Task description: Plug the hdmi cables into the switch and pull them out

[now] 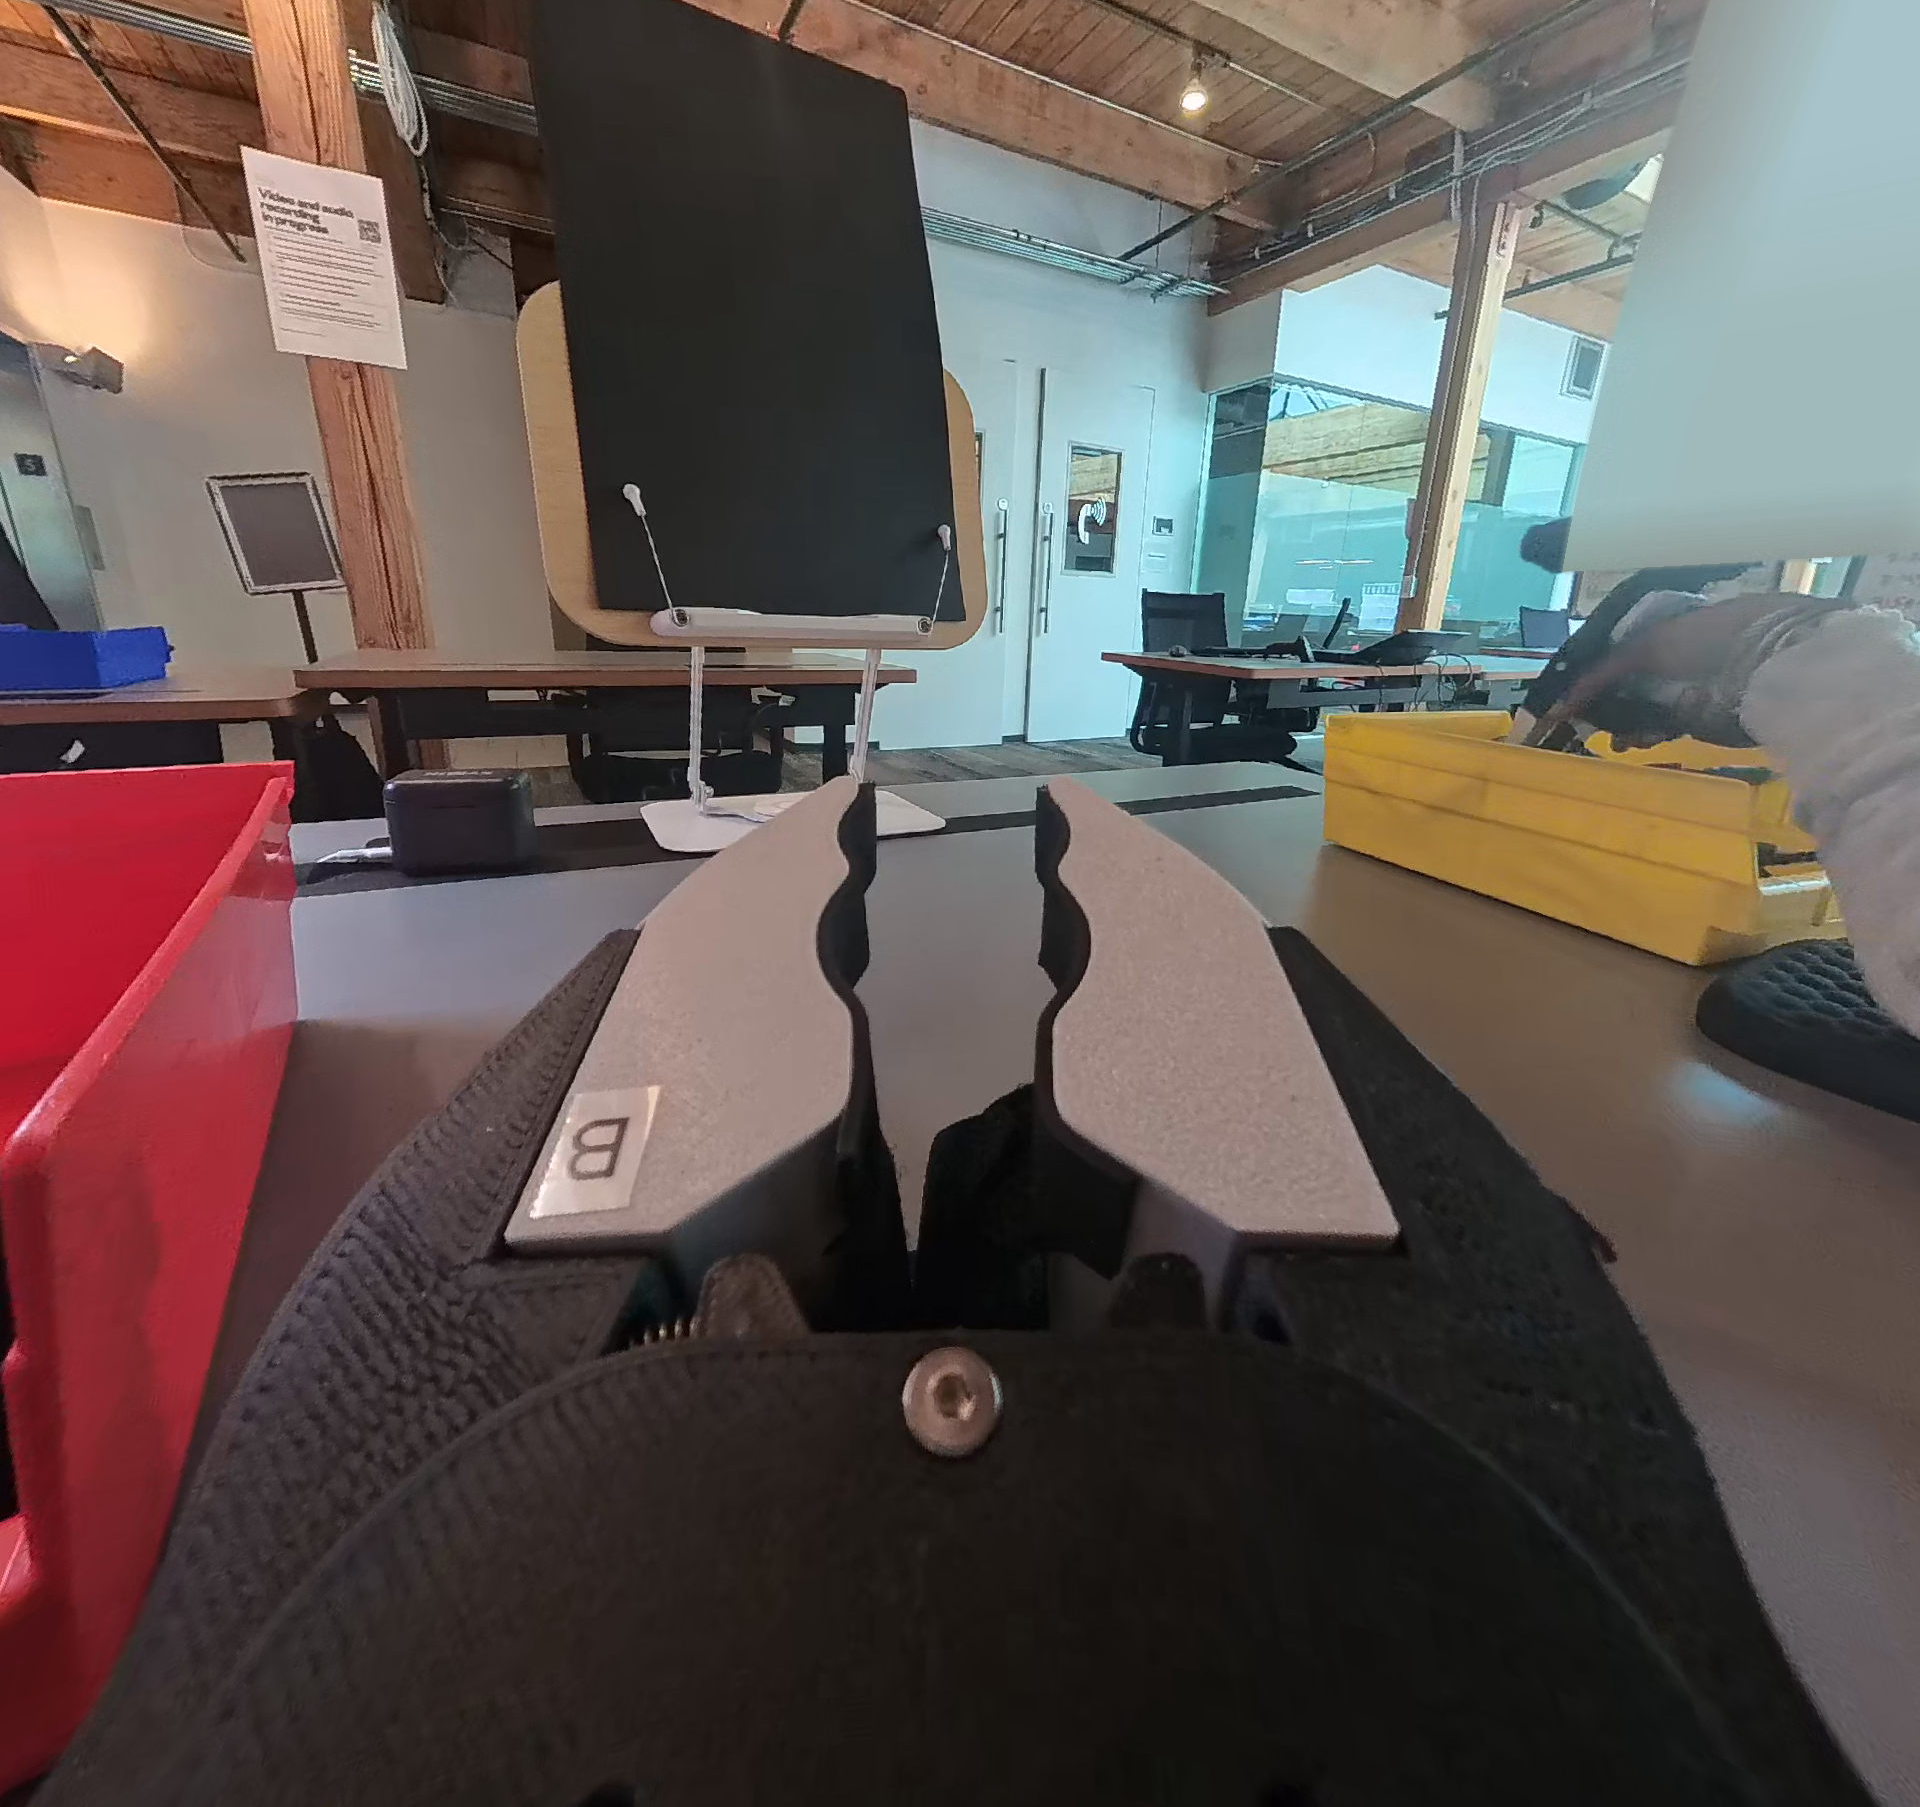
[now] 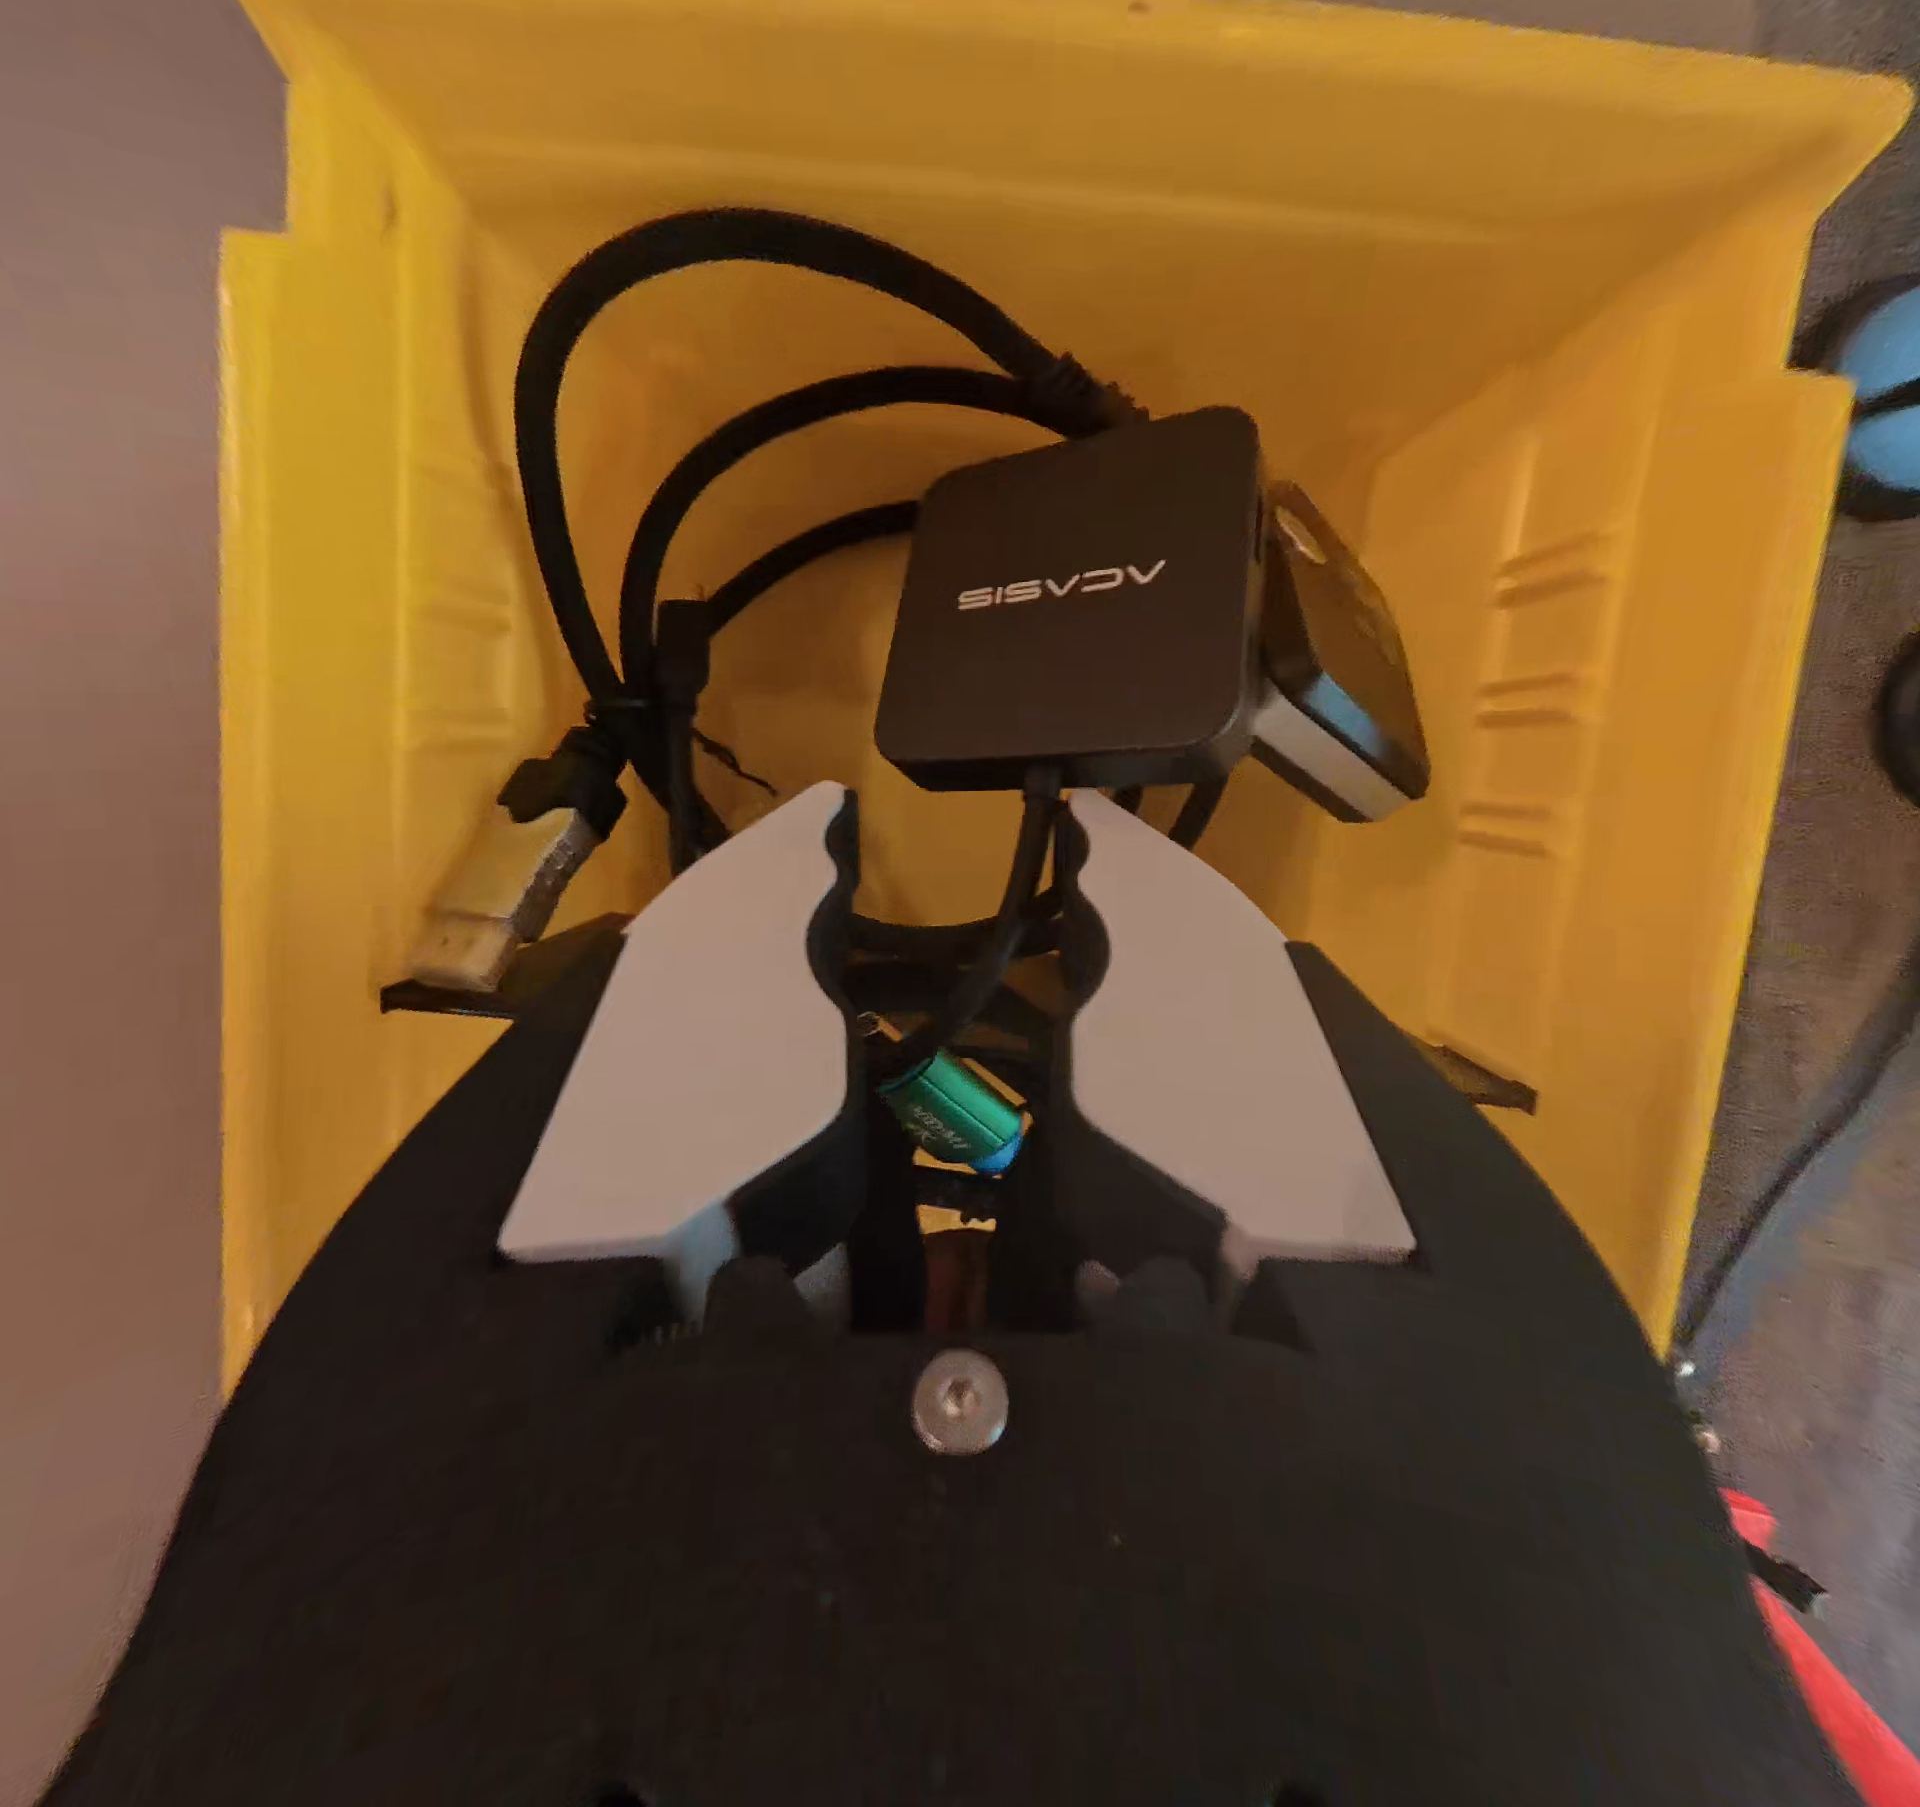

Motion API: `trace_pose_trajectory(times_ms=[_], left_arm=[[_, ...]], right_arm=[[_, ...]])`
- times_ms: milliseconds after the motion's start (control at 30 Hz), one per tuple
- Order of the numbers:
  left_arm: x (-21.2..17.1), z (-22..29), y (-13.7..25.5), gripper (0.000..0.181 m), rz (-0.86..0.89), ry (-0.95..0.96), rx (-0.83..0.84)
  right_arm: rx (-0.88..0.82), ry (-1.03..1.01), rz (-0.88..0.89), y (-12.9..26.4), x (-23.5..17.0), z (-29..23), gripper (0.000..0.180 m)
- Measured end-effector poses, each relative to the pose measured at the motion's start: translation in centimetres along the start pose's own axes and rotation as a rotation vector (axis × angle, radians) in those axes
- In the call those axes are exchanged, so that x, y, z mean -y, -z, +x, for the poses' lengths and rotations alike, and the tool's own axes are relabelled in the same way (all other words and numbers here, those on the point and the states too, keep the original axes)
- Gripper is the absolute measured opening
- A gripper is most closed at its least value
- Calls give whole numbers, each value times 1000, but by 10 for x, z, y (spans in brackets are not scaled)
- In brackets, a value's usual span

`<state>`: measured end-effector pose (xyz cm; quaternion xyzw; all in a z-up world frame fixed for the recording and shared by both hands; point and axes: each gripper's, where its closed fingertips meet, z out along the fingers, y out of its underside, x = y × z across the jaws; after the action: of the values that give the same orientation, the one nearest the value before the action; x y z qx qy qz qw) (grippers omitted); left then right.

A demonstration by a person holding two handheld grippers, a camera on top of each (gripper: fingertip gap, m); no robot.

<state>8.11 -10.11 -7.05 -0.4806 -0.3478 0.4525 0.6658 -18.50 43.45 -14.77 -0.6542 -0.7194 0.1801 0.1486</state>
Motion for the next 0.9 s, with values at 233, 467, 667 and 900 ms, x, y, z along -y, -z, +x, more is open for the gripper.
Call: trace_pose_trajectory(times_ms=[233, 467, 667, 900], left_arm=[[1, 0, 1, 28, 6, 4, -1], [1, 0, 1, 28, 6, 0, -1], [-1, 4, -2, 32, -24, 6, -31], [35, -31, 14, 65, -131, -126, 0]], right_arm=[[35, 52, 157, 22, 27, -17, 23], [101, 76, 82, 1, 20, -30, 28], [27, 59, 277, 49, 46, -27, 36], [189, 340, 692, 147, 81, -129, 83]])
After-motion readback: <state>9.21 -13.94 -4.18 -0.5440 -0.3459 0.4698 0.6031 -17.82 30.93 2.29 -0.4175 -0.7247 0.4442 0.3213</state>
